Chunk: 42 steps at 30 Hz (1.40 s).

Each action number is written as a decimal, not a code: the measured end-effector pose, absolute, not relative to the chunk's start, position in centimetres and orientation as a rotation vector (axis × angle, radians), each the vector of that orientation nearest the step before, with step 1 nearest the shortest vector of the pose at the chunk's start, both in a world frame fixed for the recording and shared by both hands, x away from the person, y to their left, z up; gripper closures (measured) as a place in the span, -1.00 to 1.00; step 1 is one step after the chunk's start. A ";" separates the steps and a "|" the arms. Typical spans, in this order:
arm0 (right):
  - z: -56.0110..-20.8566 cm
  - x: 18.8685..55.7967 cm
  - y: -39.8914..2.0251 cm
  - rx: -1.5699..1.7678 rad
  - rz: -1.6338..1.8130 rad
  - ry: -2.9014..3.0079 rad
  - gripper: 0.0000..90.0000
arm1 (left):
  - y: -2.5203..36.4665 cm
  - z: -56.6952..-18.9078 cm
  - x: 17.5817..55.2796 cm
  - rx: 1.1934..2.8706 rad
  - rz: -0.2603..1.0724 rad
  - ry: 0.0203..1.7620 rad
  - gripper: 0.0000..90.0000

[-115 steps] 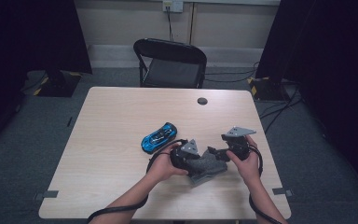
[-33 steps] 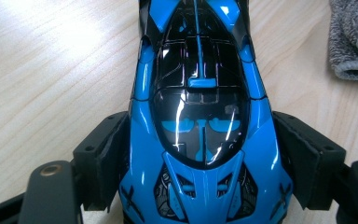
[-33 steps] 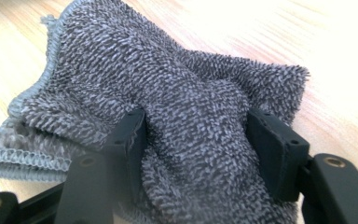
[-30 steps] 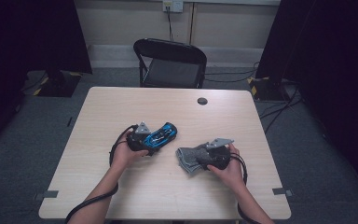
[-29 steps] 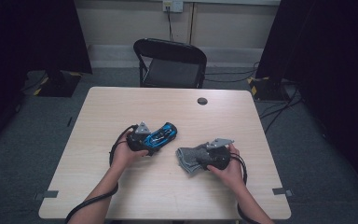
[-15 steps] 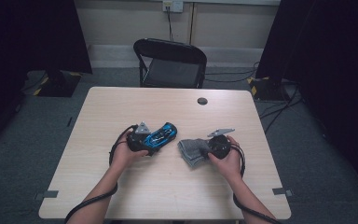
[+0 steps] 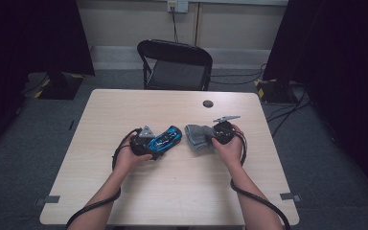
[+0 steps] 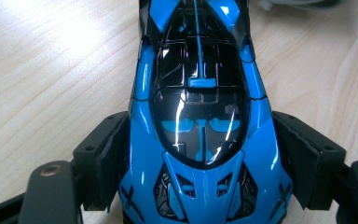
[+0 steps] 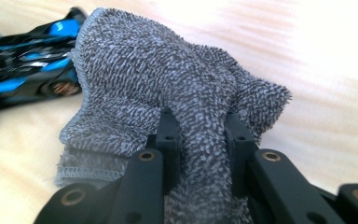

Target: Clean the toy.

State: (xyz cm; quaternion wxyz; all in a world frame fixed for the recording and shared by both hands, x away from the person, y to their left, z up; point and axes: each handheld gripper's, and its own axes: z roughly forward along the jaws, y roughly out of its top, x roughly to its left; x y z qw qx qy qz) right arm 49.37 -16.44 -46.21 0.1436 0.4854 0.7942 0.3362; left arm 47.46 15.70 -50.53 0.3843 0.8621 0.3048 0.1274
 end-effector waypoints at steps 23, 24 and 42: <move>-48.1 53.9 -10.5 1.241 0.873 2.394 0.61 | 15.7 -50.5 47.4 2.194 0.325 0.780 -0.47; -48.0 53.8 -10.6 1.223 0.884 2.413 0.62 | 15.7 -50.5 47.4 2.195 0.325 0.779 -0.47; -47.1 49.9 -12.6 1.085 0.929 2.542 0.63 | 15.7 -50.5 47.4 2.193 0.328 0.784 -0.47</move>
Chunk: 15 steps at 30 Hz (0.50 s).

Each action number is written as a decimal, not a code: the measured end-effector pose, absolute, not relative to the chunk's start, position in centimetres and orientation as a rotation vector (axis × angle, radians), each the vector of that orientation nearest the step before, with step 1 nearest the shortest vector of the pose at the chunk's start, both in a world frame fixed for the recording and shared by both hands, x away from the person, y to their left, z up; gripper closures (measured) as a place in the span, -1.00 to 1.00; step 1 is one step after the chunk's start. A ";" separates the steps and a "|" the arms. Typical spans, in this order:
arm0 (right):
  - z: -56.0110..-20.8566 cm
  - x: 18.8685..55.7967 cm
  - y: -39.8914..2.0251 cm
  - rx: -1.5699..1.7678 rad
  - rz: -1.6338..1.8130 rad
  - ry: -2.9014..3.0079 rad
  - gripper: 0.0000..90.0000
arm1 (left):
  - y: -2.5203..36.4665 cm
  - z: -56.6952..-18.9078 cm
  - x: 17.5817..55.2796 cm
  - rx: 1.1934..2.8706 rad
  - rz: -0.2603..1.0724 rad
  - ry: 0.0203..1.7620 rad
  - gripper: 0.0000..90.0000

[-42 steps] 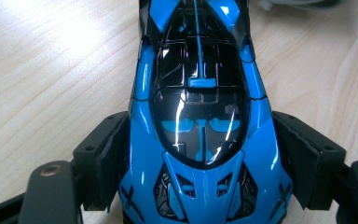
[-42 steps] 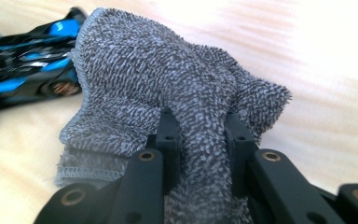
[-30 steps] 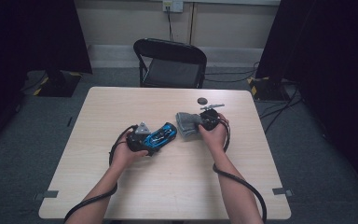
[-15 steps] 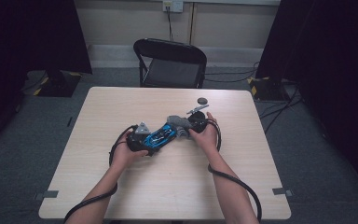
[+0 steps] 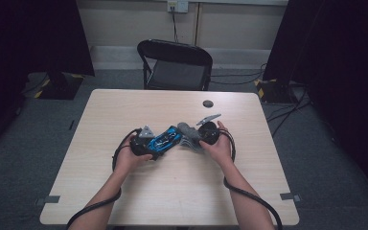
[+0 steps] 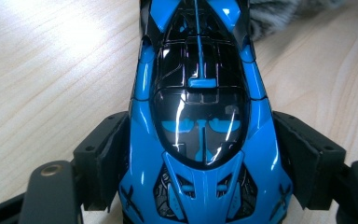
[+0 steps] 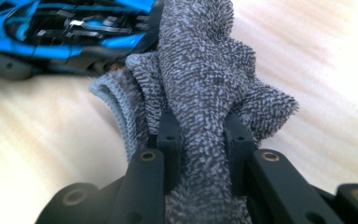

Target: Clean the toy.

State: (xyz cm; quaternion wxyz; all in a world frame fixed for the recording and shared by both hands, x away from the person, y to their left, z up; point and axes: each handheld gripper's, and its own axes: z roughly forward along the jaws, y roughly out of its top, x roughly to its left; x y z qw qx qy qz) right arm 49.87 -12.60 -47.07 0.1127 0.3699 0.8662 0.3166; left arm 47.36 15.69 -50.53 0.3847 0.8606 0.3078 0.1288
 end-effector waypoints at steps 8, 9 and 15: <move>-47.5 47.6 -13.6 1.115 0.989 2.538 0.62 | 15.7 -50.5 47.4 2.193 0.328 0.784 -0.47; -47.6 47.4 -13.7 1.123 0.995 2.534 0.62 | 15.7 -50.5 47.3 2.193 0.328 0.785 -0.47; -47.8 46.0 -14.4 1.183 1.007 2.501 0.48 | 15.7 -50.5 47.3 2.193 0.330 0.786 -0.47</move>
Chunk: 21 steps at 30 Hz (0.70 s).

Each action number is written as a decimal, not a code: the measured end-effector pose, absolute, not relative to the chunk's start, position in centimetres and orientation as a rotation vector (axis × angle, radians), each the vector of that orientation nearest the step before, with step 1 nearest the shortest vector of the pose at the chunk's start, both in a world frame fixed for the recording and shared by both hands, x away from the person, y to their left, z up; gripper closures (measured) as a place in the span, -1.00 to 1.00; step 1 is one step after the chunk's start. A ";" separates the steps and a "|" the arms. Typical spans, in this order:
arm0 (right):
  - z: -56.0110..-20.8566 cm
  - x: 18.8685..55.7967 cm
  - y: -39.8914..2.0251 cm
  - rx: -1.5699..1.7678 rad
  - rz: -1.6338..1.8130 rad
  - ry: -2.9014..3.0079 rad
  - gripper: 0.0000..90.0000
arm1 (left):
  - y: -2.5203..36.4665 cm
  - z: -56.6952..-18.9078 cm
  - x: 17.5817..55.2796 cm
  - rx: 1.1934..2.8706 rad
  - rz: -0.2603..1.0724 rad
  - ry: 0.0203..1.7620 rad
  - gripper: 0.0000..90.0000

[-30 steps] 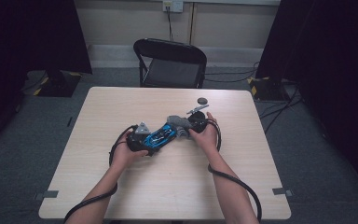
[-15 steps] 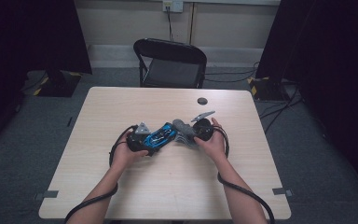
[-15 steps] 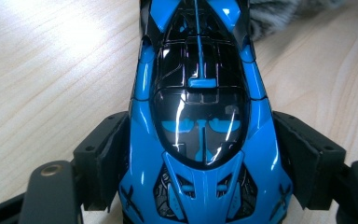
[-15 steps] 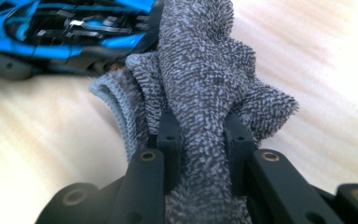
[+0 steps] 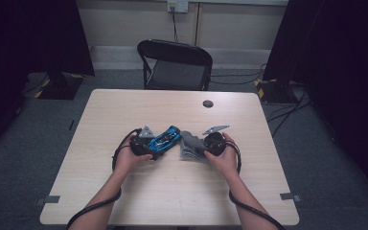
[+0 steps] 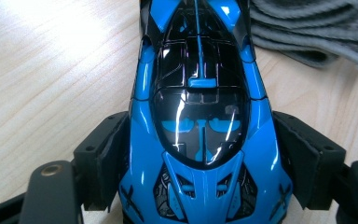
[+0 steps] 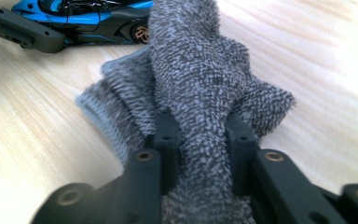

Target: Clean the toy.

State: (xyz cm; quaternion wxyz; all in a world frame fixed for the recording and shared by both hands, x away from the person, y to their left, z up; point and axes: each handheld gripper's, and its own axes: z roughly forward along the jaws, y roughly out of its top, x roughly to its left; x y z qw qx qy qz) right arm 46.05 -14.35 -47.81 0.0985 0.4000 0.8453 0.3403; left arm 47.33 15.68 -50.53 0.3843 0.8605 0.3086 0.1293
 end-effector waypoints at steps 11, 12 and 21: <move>-47.6 43.6 -15.8 1.156 1.036 2.499 -0.25 | 15.7 -50.6 47.3 2.187 0.322 0.794 -0.47; -47.5 43.4 -16.0 1.141 1.042 2.505 -0.27 | 15.7 -50.6 47.3 2.189 0.323 0.794 -0.47; -46.1 43.8 -17.7 1.120 1.100 2.443 -0.30 | 15.7 -50.6 47.2 2.188 0.323 0.795 -0.46</move>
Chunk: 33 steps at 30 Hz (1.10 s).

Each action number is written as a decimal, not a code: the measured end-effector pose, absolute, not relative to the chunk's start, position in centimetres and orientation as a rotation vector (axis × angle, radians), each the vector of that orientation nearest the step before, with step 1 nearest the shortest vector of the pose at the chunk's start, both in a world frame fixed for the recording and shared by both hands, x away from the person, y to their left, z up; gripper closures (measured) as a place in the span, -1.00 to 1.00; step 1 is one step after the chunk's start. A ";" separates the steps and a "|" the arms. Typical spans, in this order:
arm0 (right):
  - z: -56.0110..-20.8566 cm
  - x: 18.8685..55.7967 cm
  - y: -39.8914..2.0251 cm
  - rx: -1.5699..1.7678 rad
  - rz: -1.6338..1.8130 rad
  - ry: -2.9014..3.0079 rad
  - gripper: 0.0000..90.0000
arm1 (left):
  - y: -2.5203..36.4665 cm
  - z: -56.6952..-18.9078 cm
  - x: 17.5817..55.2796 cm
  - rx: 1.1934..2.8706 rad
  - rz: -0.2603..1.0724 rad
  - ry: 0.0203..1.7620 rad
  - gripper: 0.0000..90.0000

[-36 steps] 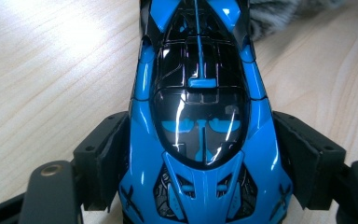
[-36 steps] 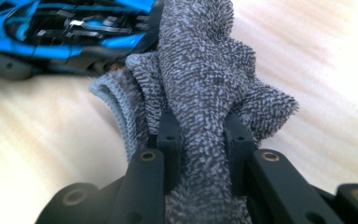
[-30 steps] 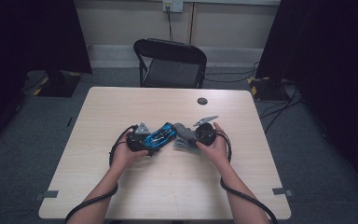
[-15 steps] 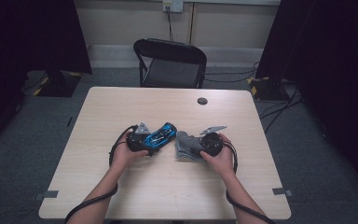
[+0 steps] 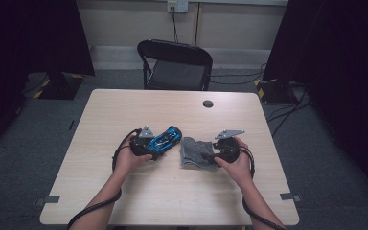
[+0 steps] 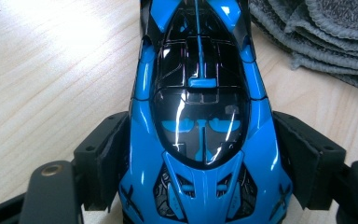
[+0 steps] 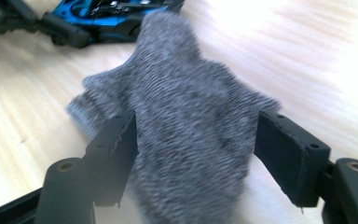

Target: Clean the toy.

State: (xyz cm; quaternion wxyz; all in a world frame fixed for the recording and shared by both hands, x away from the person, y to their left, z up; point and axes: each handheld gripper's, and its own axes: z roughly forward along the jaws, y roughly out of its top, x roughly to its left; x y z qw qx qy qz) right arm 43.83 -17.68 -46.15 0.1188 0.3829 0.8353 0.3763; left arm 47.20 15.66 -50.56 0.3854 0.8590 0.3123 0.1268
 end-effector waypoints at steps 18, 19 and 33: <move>-48.8 43.1 -16.2 1.098 0.996 2.489 0.46 | 15.7 -50.6 47.2 2.188 0.323 0.796 -0.46; -48.7 43.1 -16.1 1.115 0.984 2.478 0.55 | 15.7 -50.6 47.2 2.188 0.323 0.796 -0.46; -46.7 46.6 -18.6 1.351 0.985 2.304 0.68 | 15.7 -50.6 47.2 2.187 0.321 0.797 -0.46</move>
